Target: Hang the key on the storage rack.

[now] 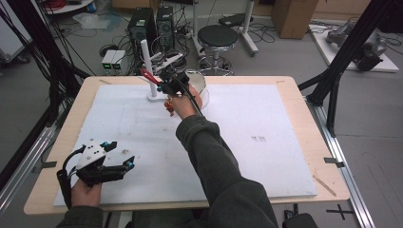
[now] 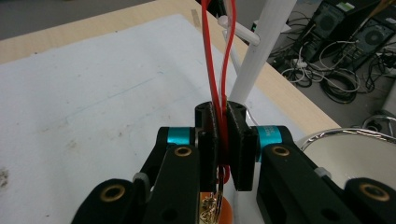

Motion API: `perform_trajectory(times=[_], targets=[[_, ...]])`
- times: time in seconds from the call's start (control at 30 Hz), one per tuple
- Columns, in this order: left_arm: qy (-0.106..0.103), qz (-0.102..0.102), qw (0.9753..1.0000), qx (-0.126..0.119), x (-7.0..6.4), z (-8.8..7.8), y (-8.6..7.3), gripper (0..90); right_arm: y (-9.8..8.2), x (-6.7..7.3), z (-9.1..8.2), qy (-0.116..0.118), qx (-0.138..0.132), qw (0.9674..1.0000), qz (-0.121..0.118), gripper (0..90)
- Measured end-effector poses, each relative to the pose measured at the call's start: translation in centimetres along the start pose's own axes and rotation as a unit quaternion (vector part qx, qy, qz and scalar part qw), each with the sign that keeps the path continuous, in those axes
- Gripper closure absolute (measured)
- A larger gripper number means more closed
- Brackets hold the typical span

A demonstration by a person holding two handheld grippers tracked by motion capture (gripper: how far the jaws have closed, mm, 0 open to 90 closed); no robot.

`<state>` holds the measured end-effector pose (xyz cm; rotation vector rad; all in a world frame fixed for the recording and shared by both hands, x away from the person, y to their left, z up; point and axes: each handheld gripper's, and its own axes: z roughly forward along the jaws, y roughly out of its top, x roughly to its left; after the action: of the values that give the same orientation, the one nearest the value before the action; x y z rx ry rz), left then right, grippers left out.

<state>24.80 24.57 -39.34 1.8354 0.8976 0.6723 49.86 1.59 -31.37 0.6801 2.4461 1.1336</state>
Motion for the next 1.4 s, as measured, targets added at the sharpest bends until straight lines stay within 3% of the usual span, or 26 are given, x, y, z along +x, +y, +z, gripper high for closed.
perform_trajectory(times=[1.1, 1.4], targets=[[-0.001, -0.002, 1.0000, -0.001, 0.0, 0.0, 0.0, 20.5, 0.2, -0.1, 2.7, -0.021, 0.044, 0.9988, 0.004, 84.0], [-0.001, -0.002, 1.0000, -0.002, 0.0, 0.0, 0.0, 20.5, -0.1, -0.3, 3.3, -0.011, 0.052, 0.9985, 0.016, 83.8]])
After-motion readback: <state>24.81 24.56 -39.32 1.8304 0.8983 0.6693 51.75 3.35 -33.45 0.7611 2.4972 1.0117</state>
